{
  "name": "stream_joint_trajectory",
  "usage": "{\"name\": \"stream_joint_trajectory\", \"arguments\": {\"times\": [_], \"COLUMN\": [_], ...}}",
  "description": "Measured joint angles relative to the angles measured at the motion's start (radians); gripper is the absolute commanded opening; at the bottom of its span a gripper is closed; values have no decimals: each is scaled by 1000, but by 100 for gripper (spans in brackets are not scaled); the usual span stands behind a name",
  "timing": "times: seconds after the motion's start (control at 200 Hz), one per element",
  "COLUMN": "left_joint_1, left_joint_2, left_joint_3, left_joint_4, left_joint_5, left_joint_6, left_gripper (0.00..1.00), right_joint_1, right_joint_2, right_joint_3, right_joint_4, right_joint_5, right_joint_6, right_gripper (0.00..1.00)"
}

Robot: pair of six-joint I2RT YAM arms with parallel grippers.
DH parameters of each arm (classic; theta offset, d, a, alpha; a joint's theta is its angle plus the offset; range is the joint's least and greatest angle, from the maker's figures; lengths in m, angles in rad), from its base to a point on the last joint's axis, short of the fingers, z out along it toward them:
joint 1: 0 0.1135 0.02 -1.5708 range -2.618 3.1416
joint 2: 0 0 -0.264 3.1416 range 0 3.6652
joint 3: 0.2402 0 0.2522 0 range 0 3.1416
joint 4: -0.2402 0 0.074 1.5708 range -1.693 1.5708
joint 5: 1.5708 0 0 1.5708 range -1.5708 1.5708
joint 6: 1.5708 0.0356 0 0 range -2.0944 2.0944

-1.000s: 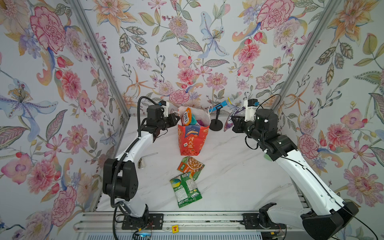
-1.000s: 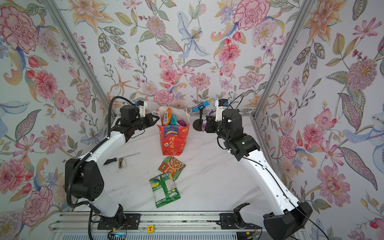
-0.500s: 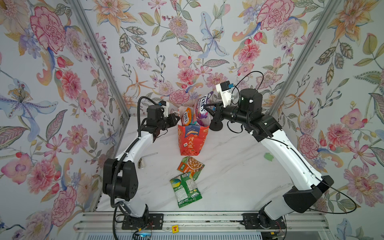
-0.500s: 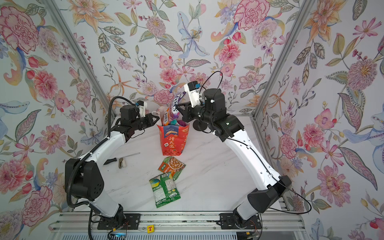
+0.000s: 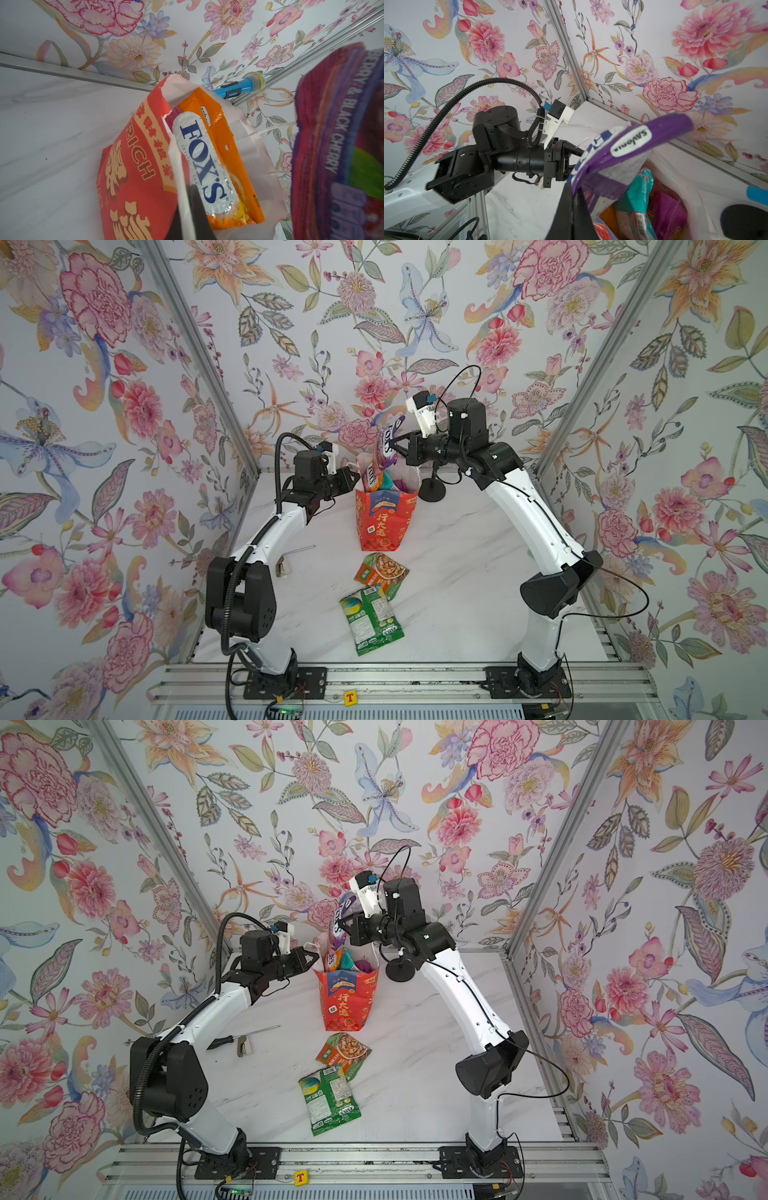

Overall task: Place the snacks into the paper bag
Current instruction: 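Carry the purple packet over the bag opening with the right gripper, then lower the purple FOX'S packet into the bag with the right gripper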

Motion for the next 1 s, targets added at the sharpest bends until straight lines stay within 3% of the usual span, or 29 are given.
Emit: {"name": "stream_joint_trajectory", "arguments": {"times": [0.53,1.001], "left_joint_1": [9,14], "left_joint_2": [0,0], "left_joint_3": [10,15], "left_joint_4": [-18,-31], "left_joint_5": [-3,-4], "left_joint_6": [4,8], "left_gripper": [0,0], "right_joint_1": [-8,-30], "right_joint_2": [146,276], "right_joint_3": [202,215], "right_joint_4": [-43,-43], "right_joint_5": [-132,-200], "right_joint_6": [-32,-38], "right_gripper": [0,0]}}
